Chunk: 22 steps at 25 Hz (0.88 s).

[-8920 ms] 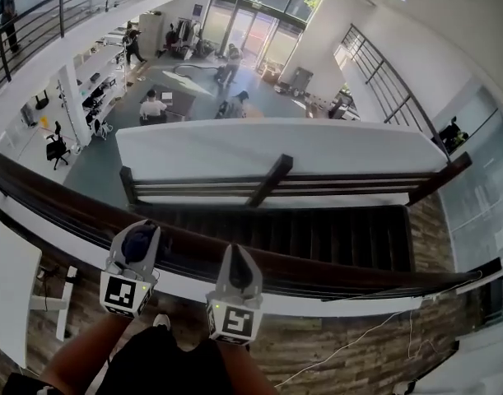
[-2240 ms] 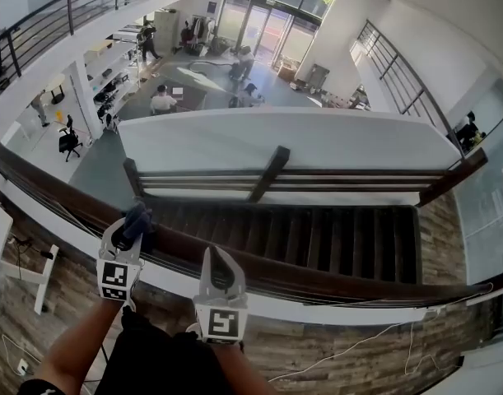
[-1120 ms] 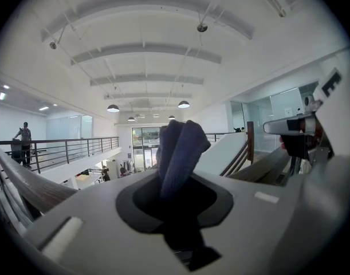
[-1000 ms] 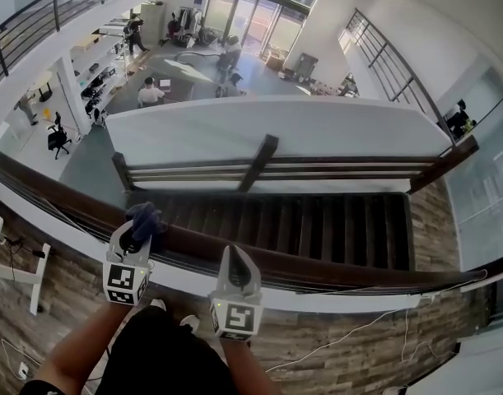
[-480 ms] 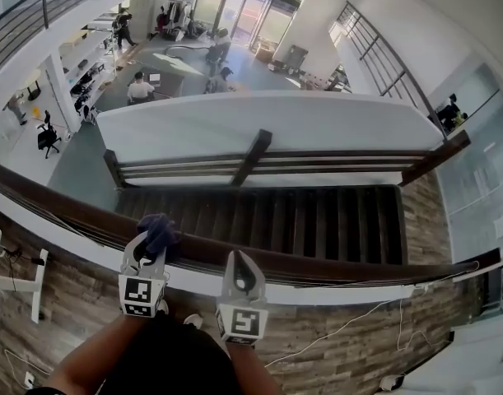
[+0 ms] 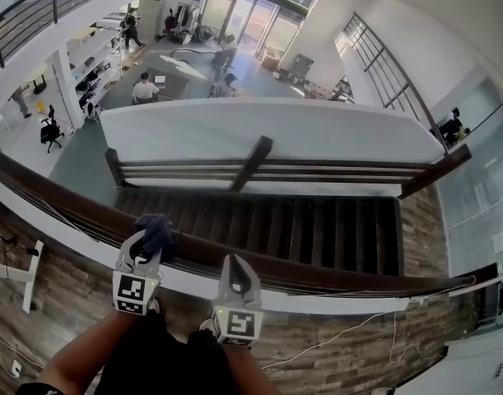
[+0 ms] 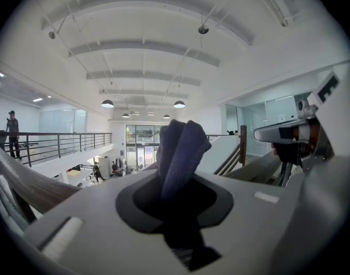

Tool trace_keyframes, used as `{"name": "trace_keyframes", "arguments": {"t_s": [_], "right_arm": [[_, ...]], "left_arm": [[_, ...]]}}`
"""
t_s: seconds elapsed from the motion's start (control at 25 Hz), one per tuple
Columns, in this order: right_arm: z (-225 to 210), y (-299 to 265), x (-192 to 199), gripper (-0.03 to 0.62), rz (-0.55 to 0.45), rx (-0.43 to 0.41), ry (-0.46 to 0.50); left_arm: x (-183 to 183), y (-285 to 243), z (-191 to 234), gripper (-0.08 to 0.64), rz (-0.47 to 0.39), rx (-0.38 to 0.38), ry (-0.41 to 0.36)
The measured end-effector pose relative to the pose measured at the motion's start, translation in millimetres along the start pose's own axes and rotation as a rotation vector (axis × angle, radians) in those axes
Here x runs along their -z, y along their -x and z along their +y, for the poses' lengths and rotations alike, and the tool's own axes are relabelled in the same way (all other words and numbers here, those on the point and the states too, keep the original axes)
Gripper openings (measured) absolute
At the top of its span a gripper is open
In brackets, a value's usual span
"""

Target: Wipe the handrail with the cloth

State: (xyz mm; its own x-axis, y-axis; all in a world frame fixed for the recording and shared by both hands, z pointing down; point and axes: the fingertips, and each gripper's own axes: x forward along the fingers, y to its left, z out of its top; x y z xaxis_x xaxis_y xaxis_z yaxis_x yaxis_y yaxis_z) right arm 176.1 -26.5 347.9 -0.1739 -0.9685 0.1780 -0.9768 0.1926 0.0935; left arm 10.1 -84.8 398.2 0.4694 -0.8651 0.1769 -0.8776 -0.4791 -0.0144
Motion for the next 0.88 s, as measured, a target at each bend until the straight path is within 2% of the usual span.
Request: {"name": "trace_keyframes", "arguments": {"t_s": [0.16,0.48,0.88], "right_arm": [[-18,2,-6,0.002,-0.025,-0.017,0.012],[-51,9,-2,0.002,-0.035,-0.034,0.013],[-61,15,8,0.002,-0.026,-0.059,0.012]], "left_arm": [[3,1,8,0.069,0.012,-0.038,0.020],[0,-7,-21,0.069,0.007,-0.011,-0.015],[-1,-11,-41,0.069,0.012,-0.009,-0.029]]}}
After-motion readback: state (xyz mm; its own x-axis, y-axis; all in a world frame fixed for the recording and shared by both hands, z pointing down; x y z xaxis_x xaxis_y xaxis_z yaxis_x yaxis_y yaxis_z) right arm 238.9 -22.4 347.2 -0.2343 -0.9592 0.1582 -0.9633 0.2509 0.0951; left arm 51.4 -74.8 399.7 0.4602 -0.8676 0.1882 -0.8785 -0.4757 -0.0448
